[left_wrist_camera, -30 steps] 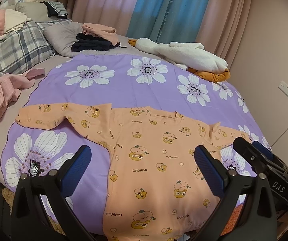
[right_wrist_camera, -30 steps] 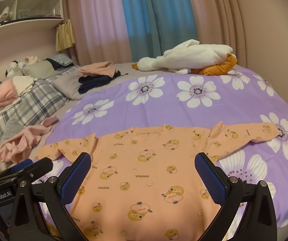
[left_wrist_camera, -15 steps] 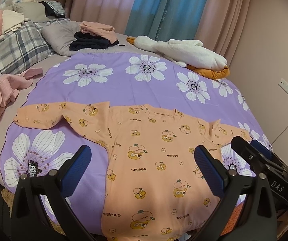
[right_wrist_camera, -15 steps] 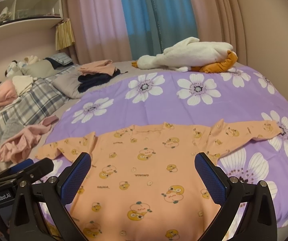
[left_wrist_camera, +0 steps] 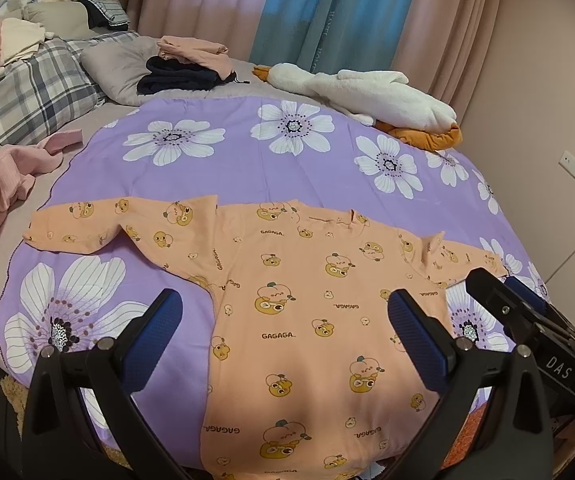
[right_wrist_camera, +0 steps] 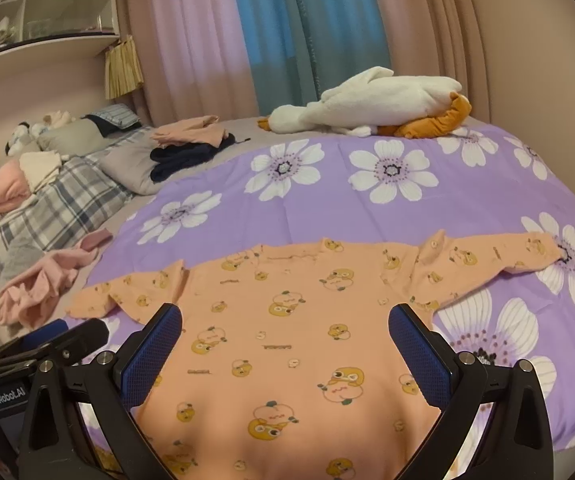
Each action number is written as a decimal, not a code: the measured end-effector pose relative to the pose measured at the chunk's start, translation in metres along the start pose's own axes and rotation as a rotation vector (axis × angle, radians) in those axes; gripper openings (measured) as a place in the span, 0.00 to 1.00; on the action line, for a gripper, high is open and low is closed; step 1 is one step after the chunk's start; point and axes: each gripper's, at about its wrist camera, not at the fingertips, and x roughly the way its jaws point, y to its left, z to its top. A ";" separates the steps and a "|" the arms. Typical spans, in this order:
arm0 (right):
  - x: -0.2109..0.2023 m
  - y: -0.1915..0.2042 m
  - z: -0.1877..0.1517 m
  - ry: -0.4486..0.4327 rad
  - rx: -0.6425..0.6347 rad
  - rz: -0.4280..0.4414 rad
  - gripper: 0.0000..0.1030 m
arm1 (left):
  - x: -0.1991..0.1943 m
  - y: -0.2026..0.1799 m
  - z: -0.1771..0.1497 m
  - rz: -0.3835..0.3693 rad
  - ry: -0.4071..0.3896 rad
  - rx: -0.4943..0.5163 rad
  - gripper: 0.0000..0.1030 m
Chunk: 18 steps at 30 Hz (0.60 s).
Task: Fold small clothes
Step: 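Move both tools over the peach garment, positioning above it, then grasp the peach sleeve cuff with the right gripper and lift it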
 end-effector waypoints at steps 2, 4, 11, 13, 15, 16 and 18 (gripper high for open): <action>0.001 -0.002 0.001 0.004 0.006 0.000 1.00 | 0.003 -0.001 0.000 -0.001 0.005 0.001 1.00; 0.002 -0.004 0.001 0.007 0.011 0.000 1.00 | 0.006 -0.001 0.000 -0.001 0.012 0.003 1.00; 0.009 -0.012 0.005 0.023 0.031 0.004 1.00 | 0.016 -0.001 0.000 -0.001 0.033 0.002 1.00; 0.011 -0.015 0.007 0.024 0.041 0.017 1.00 | 0.020 -0.002 0.000 0.002 0.042 0.000 0.99; 0.012 -0.021 0.009 0.025 0.059 0.028 1.00 | 0.026 -0.002 0.001 0.001 0.053 -0.002 0.99; 0.013 -0.024 0.010 0.025 0.068 0.031 1.00 | 0.029 -0.002 0.001 0.002 0.060 -0.002 0.99; 0.016 -0.032 0.014 0.024 0.082 0.037 1.00 | 0.035 -0.002 0.002 0.006 0.069 -0.001 0.99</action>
